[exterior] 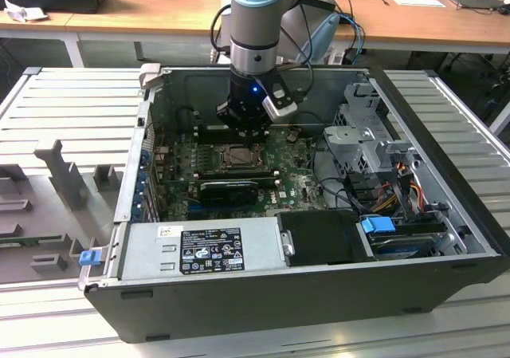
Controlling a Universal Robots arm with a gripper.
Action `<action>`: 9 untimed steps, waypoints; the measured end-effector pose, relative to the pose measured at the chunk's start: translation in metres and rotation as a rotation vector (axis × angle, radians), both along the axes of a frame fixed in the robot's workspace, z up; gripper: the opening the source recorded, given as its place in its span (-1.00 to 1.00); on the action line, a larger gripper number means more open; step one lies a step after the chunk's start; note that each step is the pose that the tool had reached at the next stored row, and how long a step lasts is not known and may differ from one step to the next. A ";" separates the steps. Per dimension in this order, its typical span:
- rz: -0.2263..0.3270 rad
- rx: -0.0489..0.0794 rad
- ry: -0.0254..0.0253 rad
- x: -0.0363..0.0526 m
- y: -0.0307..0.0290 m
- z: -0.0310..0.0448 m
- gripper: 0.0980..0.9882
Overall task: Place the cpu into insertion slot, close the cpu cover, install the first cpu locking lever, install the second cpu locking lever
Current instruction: 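Install the first cpu locking lever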
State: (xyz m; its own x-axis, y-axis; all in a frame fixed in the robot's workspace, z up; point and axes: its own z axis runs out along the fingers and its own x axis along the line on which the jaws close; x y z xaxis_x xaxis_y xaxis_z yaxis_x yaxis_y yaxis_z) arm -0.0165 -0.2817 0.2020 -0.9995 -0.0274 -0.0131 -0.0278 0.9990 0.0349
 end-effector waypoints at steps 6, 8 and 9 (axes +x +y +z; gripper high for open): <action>0.000 0.017 0.0004 -0.0001 -0.0001 0.0009 -0.98; 0.000 0.017 0.0004 -0.0001 -0.0001 0.0035 -0.98; 0.000 0.017 0.0004 -0.0001 -0.0001 0.0058 -0.98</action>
State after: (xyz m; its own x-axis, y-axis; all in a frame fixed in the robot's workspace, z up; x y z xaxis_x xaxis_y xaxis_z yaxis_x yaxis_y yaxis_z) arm -0.0166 -0.2818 0.2078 -0.9995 -0.0271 -0.0131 -0.0277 0.9983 0.0517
